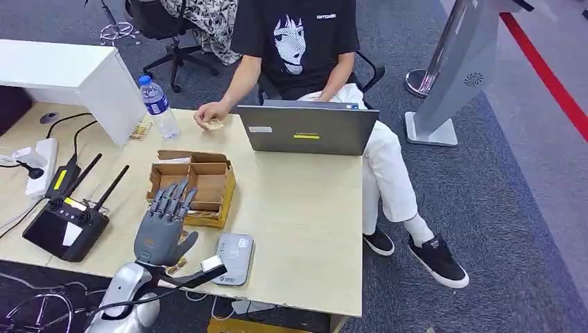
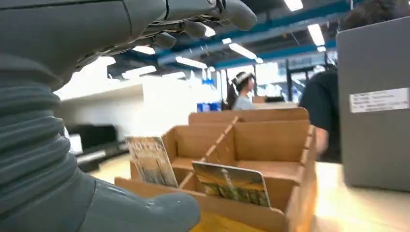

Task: Pass the card to the sensor for recognition and then transmit it.

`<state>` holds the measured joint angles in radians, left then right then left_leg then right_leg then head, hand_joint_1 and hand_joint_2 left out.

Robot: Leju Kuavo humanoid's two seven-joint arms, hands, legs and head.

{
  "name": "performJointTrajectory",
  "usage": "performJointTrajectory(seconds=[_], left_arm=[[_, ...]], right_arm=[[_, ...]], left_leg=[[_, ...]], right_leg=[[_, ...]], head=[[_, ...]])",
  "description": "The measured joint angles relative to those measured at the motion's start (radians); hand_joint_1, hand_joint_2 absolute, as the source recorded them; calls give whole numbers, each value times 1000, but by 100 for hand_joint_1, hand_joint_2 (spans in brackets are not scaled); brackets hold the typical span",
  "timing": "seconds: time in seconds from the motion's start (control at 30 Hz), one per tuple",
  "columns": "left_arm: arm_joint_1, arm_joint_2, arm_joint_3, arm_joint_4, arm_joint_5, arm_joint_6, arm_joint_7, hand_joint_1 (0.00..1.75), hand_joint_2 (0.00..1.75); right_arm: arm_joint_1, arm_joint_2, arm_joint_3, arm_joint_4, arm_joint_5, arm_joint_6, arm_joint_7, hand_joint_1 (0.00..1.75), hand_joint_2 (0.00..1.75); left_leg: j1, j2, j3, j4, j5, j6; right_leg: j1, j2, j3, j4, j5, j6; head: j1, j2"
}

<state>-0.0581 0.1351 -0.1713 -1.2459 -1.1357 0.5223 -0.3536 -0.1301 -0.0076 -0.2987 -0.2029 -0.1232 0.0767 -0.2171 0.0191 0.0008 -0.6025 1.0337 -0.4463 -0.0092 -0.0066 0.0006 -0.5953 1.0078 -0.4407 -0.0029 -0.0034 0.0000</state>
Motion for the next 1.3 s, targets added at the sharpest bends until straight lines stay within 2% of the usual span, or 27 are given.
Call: performJointTrajectory(seconds=[0.27, 0.53, 0.87, 1.3], left_arm=[[-65, 24, -28, 79, -108, 27, 92, 0, 175], [-111, 41, -34, 136, -134, 22, 122, 0, 175], [-186, 45, -51, 244, -122, -2, 118, 0, 175], [-223, 30, -82, 331, -66, -3, 66, 0, 175]], right_arm=[[-5, 1, -13, 0, 16, -1, 4, 0, 175], [-7, 3, -18, 0, 27, -1, 6, 0, 175], [-12, 6, -20, 0, 33, 4, 10, 0, 175], [-17, 8, -35, 0, 51, 8, 11, 0, 175]], left_leg=[[0, 0, -1, 0, 1, 0], [0, 0, -3, 0, 3, 0], [0, 0, -4, 0, 4, 0], [0, 0, -4, 0, 4, 0]], right_leg=[[0, 0, -1, 0, 1, 0], [0, 0, -3, 0, 2, 0], [0, 0, -4, 0, 4, 0], [0, 0, -4, 0, 4, 0]], head=[[0, 0], [0, 0], [0, 0], [0, 0]])
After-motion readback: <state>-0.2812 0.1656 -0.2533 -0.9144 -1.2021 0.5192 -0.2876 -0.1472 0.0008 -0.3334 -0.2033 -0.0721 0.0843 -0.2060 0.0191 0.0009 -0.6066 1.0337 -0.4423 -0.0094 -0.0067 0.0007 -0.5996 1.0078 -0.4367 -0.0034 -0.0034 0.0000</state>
